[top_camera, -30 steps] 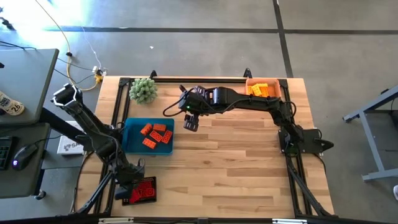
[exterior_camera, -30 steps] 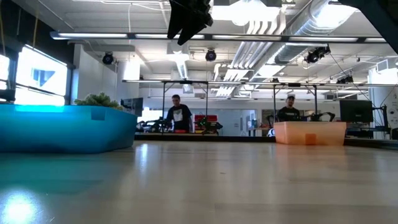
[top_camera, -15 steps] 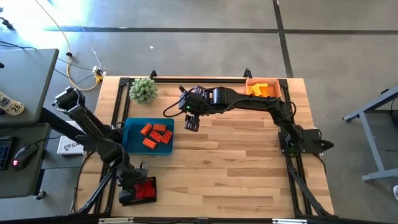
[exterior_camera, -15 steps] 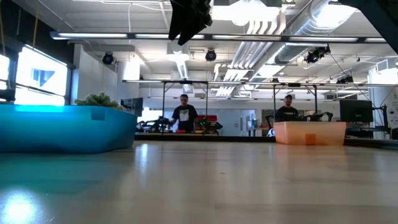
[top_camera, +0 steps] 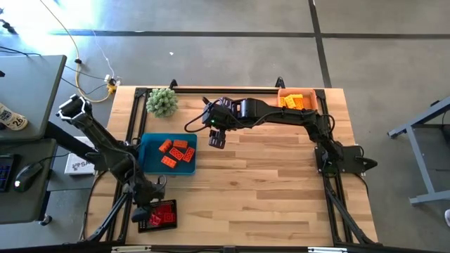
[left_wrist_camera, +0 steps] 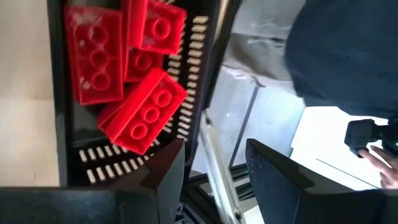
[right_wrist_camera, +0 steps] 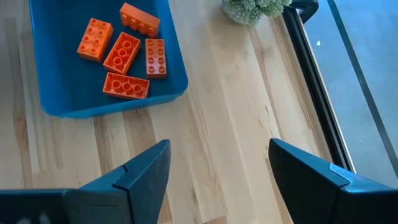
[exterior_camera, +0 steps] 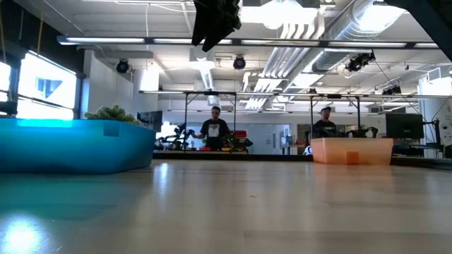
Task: Sort & place blocks by color
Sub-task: Return to Home Position
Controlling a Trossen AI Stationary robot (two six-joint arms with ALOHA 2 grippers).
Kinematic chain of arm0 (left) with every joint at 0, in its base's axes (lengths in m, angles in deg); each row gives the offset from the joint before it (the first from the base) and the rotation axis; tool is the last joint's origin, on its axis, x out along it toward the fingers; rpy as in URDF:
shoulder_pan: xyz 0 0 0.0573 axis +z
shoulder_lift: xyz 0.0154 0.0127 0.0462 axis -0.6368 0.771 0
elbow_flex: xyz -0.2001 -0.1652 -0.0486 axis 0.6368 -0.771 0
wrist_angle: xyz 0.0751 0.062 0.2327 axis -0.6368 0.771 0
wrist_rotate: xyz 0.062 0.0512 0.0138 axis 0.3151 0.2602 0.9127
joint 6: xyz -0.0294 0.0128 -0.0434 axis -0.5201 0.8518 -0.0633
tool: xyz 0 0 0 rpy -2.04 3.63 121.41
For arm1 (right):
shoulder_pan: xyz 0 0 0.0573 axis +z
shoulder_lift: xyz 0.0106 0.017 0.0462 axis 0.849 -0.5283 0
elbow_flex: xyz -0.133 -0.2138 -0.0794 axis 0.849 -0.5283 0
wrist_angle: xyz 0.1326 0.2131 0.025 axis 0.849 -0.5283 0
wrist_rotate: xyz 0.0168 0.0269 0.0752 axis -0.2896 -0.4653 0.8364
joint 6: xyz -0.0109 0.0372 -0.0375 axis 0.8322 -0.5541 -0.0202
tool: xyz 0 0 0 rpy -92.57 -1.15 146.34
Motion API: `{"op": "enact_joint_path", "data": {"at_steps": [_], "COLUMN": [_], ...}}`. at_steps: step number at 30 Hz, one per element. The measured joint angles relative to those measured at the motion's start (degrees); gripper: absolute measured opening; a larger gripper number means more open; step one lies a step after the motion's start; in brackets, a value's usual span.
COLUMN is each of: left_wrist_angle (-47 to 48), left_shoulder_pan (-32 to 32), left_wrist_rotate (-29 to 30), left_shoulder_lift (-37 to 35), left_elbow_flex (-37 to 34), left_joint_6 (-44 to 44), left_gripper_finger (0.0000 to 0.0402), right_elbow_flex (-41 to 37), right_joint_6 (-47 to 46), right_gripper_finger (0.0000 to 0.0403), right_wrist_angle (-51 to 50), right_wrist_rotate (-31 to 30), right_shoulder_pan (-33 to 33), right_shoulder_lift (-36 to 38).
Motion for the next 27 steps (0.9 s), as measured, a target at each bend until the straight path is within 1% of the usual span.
{"op": "enact_joint_path", "data": {"at_steps": [4,8,11,15,20,23,27], "left_wrist_angle": [1.0,1.4,2.3,2.2,2.0,2.1,2.2], "left_shoulder_pan": [2.5,6.4,9.9,14.5,20.1,22.7,25.2], "left_wrist_rotate": [0.0,0.3,1.4,4.8,8.8,12.7,16.9], "left_shoulder_lift": [-3.8,-7.7,-10.6,-13.9,-17.8,-20.2,-24.1], "left_elbow_flex": [0.0,0.0,0.0,0.0,0.0,0.0,0.0], "left_joint_6": [3.7,8.7,13.1,19.8,28.0,32.5,38.6], "left_gripper_finger": [0.0159,0.0159,0.0159,0.0159,0.0159,0.0159,0.0159], "right_elbow_flex": [0.0,0.0,0.0,0.0,0.0,0.0,0.0], "right_joint_6": [-0.1,-0.2,-0.7,-0.7,-2.9,-4.4,-5.7], "right_gripper_finger": [0.0259,0.0259,0.0259,0.0259,0.0259,0.0259,0.0259], "right_wrist_angle": [0.0,0.2,0.2,0.3,0.3,0.3,0.3], "right_wrist_rotate": [0.0,0.1,2.0,5.3,5.4,5.5,7.4], "right_shoulder_pan": [0.0,0.0,0.0,0.1,0.1,0.1,0.3], "right_shoulder_lift": [0.0,0.0,0.0,0.0,0.0,0.0,0.0]}}
